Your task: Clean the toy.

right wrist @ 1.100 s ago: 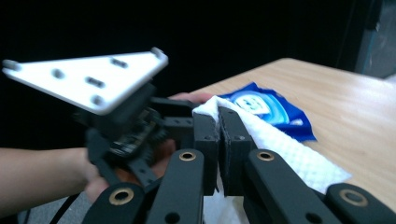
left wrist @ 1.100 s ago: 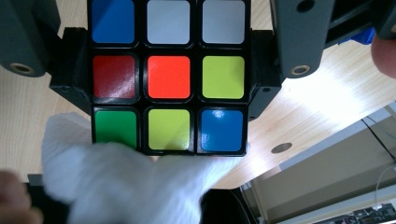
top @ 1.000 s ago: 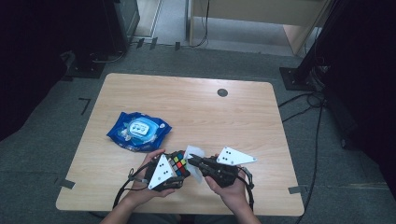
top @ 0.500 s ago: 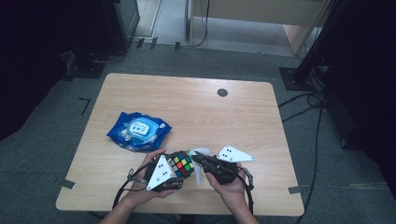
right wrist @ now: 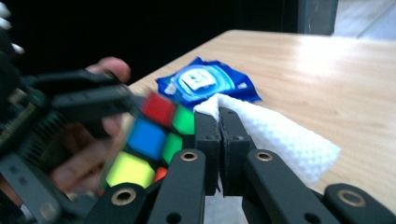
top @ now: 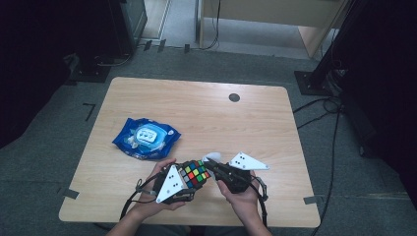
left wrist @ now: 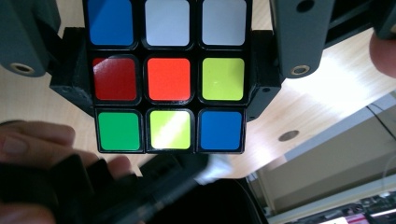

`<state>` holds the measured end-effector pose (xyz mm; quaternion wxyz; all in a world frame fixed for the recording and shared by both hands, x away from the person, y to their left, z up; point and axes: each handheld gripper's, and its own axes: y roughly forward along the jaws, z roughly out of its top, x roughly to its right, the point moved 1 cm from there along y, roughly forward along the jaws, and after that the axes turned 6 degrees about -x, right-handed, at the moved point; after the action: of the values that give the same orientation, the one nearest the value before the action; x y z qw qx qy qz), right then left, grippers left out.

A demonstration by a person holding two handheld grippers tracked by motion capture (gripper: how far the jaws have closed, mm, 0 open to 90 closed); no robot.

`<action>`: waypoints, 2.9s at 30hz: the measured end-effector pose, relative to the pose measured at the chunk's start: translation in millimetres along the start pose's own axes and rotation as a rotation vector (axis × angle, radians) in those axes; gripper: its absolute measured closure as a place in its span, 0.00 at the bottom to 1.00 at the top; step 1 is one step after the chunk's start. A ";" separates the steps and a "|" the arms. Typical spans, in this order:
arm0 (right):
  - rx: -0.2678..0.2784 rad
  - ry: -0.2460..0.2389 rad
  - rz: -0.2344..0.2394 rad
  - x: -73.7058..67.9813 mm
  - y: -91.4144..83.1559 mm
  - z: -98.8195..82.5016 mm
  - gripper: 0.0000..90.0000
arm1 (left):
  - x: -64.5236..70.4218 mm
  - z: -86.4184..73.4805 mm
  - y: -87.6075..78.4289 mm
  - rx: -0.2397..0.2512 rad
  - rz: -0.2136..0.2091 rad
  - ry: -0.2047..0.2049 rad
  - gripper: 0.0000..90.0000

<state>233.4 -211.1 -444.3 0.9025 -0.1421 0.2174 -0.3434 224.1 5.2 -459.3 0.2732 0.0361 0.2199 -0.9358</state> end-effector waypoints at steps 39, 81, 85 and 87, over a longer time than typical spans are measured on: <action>0.087 0.112 0.157 -1.4 -4.0 -0.1 0.99 | -10.7 1.3 -6.0 0.030 -0.002 -0.066 0.38; 0.075 0.222 -0.076 26.6 -21.1 3.0 0.49 | -21.4 -5.1 -3.4 0.008 0.051 -0.090 0.38; 0.049 0.267 0.060 5.6 -12.4 7.5 0.37 | -19.1 -4.6 -2.0 0.008 0.057 -0.086 0.38; 0.036 0.292 0.096 -2.4 -7.4 7.3 0.33 | -18.2 -4.1 -1.9 0.009 0.060 -0.083 0.38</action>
<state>231.3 -214.1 -434.3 0.8791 -0.0639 0.3467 -0.3207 238.3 17.3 -458.8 0.3098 0.0049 0.2030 -0.9289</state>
